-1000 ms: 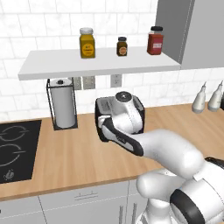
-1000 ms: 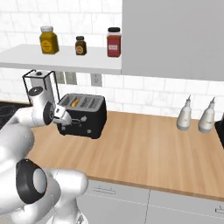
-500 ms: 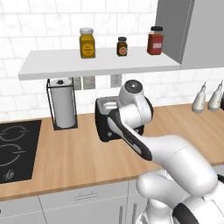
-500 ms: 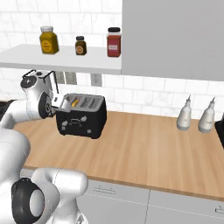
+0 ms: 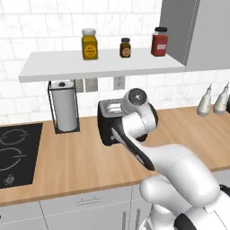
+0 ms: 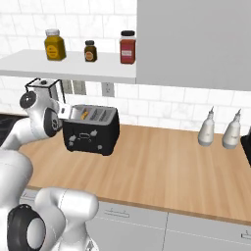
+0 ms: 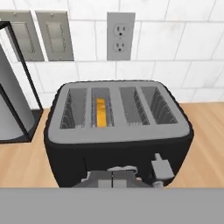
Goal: Start the toaster. Once the lever pops up, take the bread to the plate on the dining counter.
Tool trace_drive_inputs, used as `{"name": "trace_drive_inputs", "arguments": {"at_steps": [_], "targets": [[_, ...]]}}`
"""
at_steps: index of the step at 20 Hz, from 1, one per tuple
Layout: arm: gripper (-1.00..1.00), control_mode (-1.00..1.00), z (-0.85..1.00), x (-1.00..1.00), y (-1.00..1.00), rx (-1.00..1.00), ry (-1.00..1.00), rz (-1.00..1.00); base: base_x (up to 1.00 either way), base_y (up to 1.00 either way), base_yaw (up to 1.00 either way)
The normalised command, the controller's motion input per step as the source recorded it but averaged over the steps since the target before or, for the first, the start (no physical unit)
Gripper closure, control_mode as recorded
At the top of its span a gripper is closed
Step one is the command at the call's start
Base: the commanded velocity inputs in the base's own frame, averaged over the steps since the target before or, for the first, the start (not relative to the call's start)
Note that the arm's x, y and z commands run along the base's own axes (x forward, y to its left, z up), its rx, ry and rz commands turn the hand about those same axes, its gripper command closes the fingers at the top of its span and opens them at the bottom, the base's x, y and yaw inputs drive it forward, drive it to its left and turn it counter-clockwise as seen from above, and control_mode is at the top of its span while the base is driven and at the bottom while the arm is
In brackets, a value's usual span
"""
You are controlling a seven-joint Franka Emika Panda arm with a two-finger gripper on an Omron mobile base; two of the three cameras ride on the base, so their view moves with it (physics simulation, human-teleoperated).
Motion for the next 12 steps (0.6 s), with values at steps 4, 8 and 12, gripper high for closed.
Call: {"name": "trace_drive_inputs", "arguments": {"at_steps": [4, 8, 12], "targets": [[1.0, -1.0, 0.22, 0.46, -0.05, 0.0, 0.0, 0.01, 0.0, 0.0, 0.0], [-1.0, -1.0, 0.07, 0.37, 0.0, 0.0, 0.0, 0.05, 0.0, 0.0, 0.0], [-1.0, -1.0, 0.0, 0.09, 0.0, -0.03, 0.0, 0.0, 0.0, 0.0, 0.0]]}}
